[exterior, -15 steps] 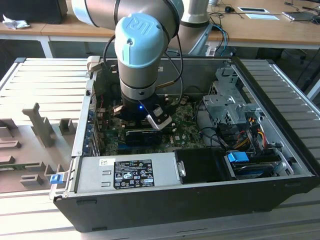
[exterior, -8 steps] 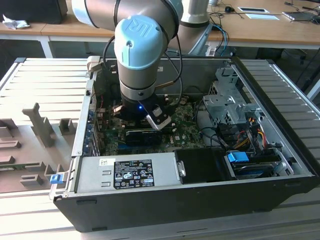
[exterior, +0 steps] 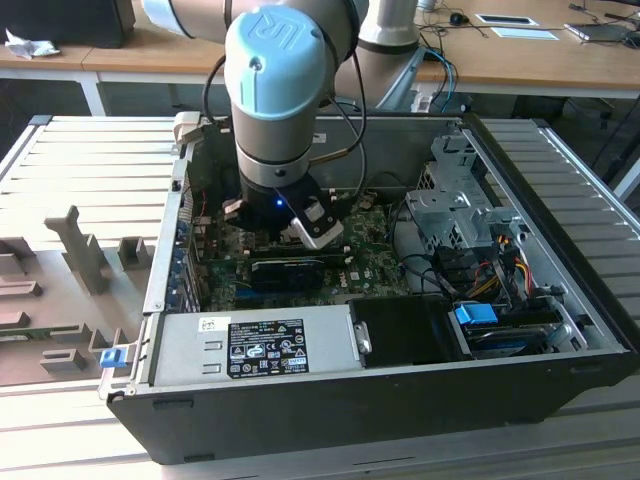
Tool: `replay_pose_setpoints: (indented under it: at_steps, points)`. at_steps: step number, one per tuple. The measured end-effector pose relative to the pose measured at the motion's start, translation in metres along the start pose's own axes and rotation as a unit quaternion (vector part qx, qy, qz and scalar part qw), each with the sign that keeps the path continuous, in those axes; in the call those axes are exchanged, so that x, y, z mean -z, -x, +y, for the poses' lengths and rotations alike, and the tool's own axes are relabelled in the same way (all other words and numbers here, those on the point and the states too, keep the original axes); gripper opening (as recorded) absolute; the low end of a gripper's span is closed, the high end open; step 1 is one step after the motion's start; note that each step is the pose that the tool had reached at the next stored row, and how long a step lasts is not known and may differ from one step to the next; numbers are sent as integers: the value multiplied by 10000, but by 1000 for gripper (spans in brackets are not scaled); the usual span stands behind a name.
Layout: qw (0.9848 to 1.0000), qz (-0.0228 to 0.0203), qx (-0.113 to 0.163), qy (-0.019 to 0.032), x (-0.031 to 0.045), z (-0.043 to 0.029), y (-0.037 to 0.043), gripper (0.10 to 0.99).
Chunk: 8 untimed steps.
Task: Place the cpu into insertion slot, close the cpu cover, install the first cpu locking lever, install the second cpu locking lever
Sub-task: 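Install the second cpu locking lever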
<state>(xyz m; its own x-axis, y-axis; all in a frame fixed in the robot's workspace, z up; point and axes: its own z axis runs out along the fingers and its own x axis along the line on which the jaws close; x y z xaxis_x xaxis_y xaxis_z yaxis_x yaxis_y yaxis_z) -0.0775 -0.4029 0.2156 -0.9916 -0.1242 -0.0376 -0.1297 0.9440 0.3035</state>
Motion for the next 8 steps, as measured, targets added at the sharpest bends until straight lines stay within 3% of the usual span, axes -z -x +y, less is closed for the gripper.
replay_pose_setpoints:
  at_steps: [8]
  points:
    - [10000, 0, 0, 1, 50, 16, 2, 106]
